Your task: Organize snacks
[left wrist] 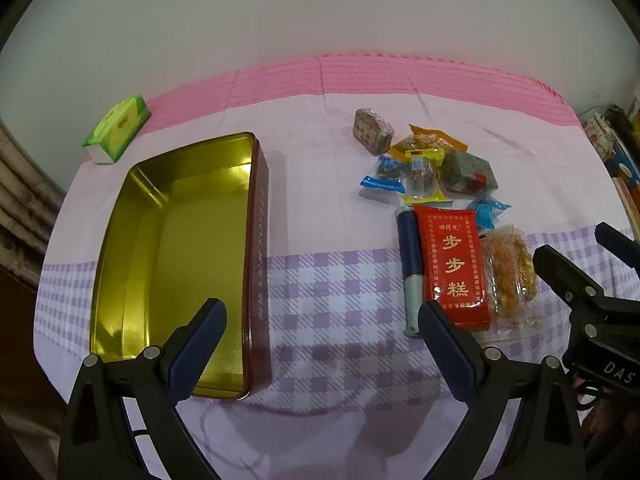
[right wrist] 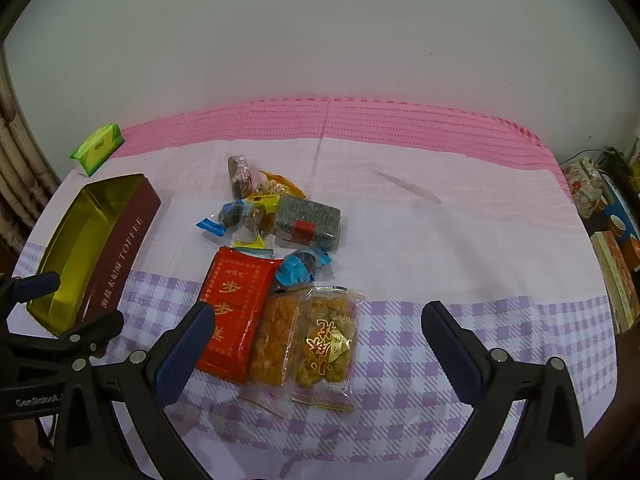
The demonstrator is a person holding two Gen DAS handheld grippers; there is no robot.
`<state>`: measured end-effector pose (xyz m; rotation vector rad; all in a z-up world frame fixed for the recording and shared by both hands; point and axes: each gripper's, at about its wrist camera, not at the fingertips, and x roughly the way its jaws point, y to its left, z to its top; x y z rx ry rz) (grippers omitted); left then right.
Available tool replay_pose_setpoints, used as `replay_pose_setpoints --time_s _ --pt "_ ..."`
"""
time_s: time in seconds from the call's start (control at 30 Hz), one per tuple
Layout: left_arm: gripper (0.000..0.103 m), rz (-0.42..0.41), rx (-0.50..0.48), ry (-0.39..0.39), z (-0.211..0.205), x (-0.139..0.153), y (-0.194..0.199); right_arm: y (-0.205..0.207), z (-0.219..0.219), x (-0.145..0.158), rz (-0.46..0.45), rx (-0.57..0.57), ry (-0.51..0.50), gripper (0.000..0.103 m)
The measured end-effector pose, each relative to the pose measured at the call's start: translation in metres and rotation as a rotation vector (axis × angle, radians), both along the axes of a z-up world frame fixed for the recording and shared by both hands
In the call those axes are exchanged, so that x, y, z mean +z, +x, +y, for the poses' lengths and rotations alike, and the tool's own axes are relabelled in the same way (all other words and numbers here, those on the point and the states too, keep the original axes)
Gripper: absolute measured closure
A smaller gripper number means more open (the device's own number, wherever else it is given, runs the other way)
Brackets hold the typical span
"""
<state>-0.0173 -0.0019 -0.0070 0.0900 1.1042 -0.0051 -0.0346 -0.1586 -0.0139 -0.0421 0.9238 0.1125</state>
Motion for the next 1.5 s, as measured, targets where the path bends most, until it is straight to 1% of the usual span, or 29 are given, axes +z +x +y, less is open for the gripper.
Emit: replay_pose_setpoints --time_s 0.17,0.47,1.5 --pt "0.006 -0.002 -0.006 0.014 -0.0018 -0.0022 0.0016 0.0012 -0.0008 -0.0021 0.006 0.001 0.002 0.001" --pt "0.006 -0.002 -0.015 0.013 -0.0027 -0.0042 0.0018 0.0019 -0.0011 -0.0056 0.012 0.000 -0.003 0.001" --pt "0.006 -0.002 -0.003 0.018 -0.0012 -0.0058 0.0062 0.0018 -0.0016 -0.0063 0.012 0.002 -0.003 0.001"
